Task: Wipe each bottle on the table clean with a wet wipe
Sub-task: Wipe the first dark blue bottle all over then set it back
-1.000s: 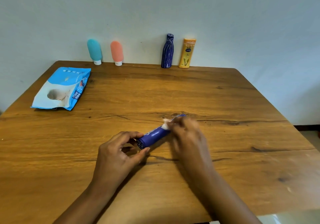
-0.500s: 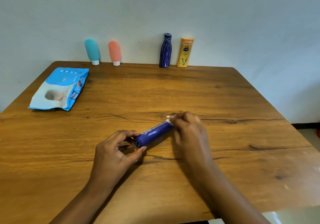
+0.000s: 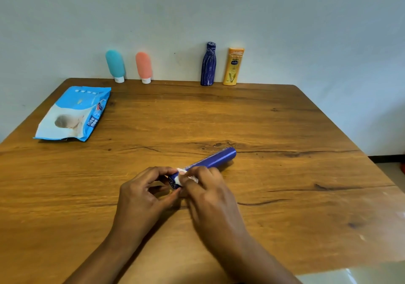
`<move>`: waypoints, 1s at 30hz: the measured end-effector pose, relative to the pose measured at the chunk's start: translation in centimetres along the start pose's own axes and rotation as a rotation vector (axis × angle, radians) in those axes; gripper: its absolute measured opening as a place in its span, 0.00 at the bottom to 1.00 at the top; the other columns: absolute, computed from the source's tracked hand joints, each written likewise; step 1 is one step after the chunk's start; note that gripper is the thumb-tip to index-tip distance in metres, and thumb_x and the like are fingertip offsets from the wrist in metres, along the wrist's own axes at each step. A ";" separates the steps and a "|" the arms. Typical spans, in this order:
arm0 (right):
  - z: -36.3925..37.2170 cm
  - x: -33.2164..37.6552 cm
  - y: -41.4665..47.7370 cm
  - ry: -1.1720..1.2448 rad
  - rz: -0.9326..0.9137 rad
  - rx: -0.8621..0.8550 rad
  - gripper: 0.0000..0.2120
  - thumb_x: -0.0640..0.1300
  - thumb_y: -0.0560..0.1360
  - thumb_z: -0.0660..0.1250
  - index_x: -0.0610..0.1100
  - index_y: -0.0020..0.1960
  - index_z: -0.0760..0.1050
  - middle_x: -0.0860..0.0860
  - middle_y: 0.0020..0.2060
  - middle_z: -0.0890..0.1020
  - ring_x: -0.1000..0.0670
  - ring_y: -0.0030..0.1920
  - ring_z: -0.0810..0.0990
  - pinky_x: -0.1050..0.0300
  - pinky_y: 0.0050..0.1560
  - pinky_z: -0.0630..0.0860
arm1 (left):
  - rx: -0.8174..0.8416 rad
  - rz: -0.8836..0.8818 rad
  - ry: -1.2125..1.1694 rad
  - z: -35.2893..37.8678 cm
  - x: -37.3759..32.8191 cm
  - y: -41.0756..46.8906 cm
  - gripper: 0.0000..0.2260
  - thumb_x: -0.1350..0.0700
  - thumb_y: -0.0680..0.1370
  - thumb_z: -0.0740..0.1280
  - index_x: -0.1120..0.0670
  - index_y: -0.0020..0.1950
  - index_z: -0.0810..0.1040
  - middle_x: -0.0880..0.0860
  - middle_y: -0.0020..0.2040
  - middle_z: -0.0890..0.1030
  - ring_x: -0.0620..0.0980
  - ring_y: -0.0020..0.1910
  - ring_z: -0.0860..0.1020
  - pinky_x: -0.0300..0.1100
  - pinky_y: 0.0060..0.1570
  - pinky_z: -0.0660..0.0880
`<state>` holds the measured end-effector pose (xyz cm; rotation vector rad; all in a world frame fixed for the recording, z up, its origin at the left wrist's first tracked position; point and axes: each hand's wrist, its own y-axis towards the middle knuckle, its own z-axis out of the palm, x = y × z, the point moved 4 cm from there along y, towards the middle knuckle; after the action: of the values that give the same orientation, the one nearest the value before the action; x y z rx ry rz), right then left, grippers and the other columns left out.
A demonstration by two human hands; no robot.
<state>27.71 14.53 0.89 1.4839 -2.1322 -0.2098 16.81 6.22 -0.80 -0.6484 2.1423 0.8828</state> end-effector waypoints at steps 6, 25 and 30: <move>-0.6 -2.8 1.0 -0.053 0.190 -0.090 0.16 0.42 0.70 0.69 0.42 0.58 0.77 0.47 0.52 0.78 0.53 0.48 0.74 0.62 0.41 0.76 | 0.000 0.008 0.038 -0.1 -0.1 0.0 0.21 0.62 0.63 0.78 0.47 0.51 0.78 0.37 0.47 0.77 0.30 0.53 0.74 0.20 0.44 0.70; -2.2 -9.1 2.4 0.103 0.315 -0.170 0.12 0.40 0.77 0.63 0.44 0.59 0.77 0.53 0.50 0.74 0.56 0.48 0.73 0.58 0.49 0.76 | 0.002 -0.072 -0.023 -0.1 0.6 0.1 0.20 0.60 0.63 0.79 0.46 0.51 0.79 0.40 0.48 0.80 0.37 0.50 0.78 0.25 0.45 0.74; -1.7 -6.4 1.4 0.062 0.208 -0.089 0.13 0.41 0.76 0.64 0.46 0.60 0.77 0.52 0.50 0.75 0.54 0.49 0.72 0.60 0.48 0.74 | 0.039 -0.134 -0.061 -0.1 0.6 0.3 0.20 0.63 0.64 0.78 0.44 0.49 0.78 0.40 0.49 0.78 0.33 0.50 0.76 0.24 0.42 0.73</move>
<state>29.03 21.16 0.81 1.1934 -2.1791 -0.1776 16.20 6.27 -1.11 -0.7275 2.0310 0.7772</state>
